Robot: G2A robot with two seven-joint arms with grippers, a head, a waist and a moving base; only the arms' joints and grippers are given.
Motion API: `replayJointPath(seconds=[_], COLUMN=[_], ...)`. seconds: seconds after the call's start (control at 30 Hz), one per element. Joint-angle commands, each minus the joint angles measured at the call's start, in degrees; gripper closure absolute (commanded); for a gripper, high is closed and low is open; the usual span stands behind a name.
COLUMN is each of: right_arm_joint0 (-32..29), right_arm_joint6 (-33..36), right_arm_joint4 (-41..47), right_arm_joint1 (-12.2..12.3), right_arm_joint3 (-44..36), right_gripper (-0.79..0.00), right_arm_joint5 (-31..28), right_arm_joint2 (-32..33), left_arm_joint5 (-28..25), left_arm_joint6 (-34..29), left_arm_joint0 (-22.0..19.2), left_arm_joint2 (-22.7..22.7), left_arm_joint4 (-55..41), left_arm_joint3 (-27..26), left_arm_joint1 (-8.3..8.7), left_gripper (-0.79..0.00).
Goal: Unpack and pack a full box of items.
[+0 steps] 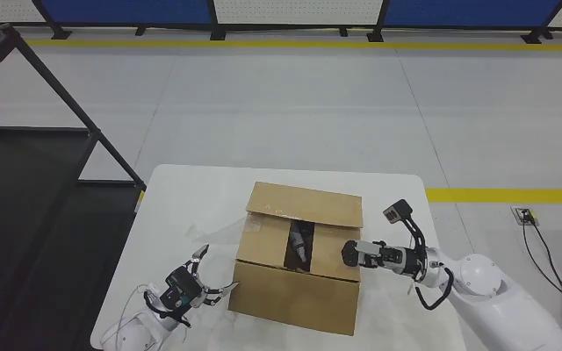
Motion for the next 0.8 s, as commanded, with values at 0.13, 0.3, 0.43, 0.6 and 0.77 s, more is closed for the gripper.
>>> replayJointPath(seconds=[0.13, 0.3, 0.43, 0.6, 0.77], right_arm_joint0=[1.9, 5.9, 7.9, 9.0, 10.3], right_arm_joint6=[-3.3, -4.5, -4.4, -7.5, -14.0], right_arm_joint4=[3.6, 3.3, 3.1, 2.7, 3.3], right_arm_joint1=[-0.9, -2.8, -4.0, -5.5, -7.1], right_arm_joint3=[1.7, 5.9, 8.8, 10.2, 10.2], right_gripper=[-0.785, -0.785, -0.785, -0.785, -0.785], right_arm_joint5=[9.9, 18.1, 19.6, 17.0, 15.6], right_arm_joint2=[-0.2, -3.0, -4.0, -4.4, -4.5], left_arm_joint5=[0.0, 0.0, 0.0, 0.0, 0.0], left_arm_joint6=[0.0, 0.0, 0.0, 0.0, 0.0], left_arm_joint0=[0.0, 0.0, 0.0, 0.0, 0.0], left_arm_joint2=[0.0, 0.0, 0.0, 0.0, 0.0], left_arm_joint4=[0.0, 0.0, 0.0, 0.0, 0.0], left_arm_joint3=[0.0, 0.0, 0.0, 0.0, 0.0], left_arm_joint1=[0.00, 0.00, 0.00, 0.00, 0.00], left_gripper=[-0.785, -0.785, -0.785, -0.785, -0.785])
